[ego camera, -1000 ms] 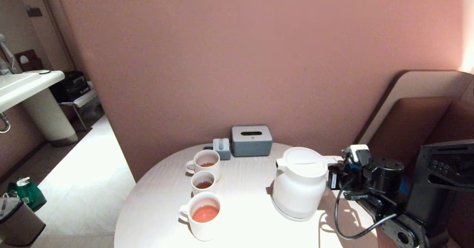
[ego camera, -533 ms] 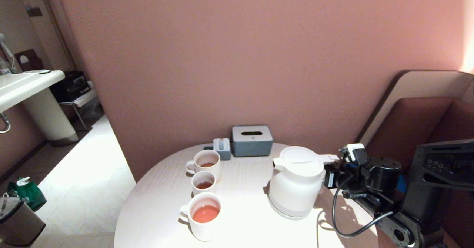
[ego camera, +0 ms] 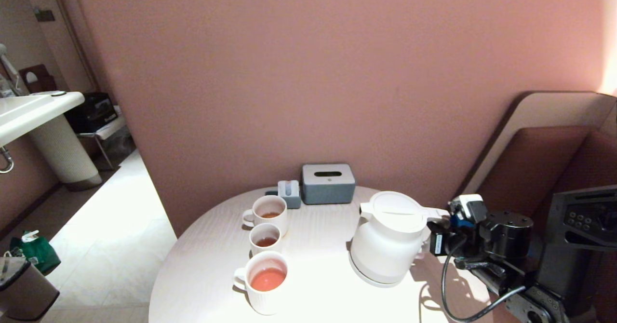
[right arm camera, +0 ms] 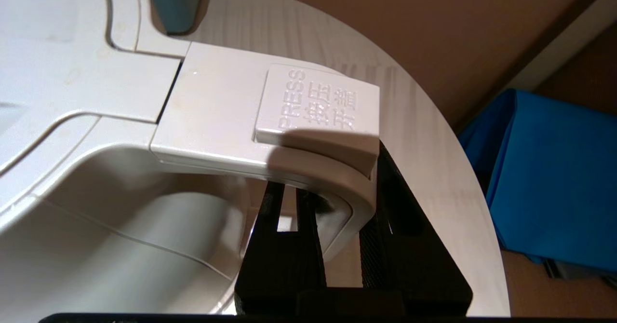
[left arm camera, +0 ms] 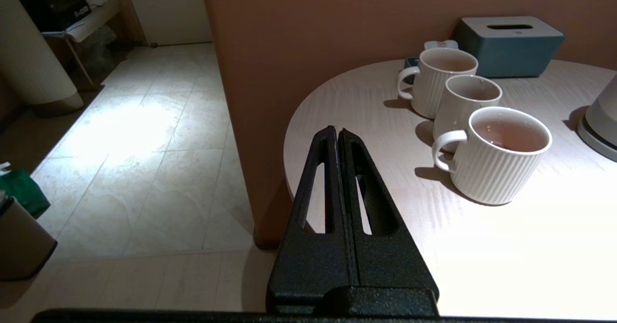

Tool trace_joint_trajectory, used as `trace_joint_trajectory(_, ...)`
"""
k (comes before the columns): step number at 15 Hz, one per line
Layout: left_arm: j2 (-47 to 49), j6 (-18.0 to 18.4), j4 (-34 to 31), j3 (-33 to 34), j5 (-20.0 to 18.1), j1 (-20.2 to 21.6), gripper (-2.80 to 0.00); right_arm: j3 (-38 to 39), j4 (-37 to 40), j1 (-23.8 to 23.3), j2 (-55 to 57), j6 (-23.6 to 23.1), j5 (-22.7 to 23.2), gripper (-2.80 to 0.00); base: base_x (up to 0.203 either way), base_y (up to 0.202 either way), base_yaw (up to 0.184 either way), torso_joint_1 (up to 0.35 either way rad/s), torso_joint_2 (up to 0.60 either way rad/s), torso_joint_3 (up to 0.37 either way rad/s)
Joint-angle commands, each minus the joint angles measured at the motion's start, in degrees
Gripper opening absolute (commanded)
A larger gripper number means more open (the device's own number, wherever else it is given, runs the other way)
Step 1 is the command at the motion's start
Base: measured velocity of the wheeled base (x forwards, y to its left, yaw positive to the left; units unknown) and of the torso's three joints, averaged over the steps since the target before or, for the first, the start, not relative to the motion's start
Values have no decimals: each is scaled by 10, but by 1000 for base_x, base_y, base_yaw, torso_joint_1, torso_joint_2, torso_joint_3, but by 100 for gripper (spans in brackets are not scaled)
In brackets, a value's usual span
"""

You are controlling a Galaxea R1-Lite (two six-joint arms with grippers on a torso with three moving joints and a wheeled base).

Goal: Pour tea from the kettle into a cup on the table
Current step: Put down the kettle on the table

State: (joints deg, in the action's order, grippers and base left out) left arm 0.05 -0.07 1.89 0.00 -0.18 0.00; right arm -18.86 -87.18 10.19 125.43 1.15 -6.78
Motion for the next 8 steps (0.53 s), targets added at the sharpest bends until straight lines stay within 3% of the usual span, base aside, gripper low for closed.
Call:
trace_joint_trajectory(1,0,0,0,0,0,-1,-280,4,-26,1,-9,1,1,-280,0,0,0,0,0,0)
trace_joint_trajectory(8,0,0,0,0,0,0,-280,-21,-26,-1,-3,1,-6,-280,0,0,0,0,0,0)
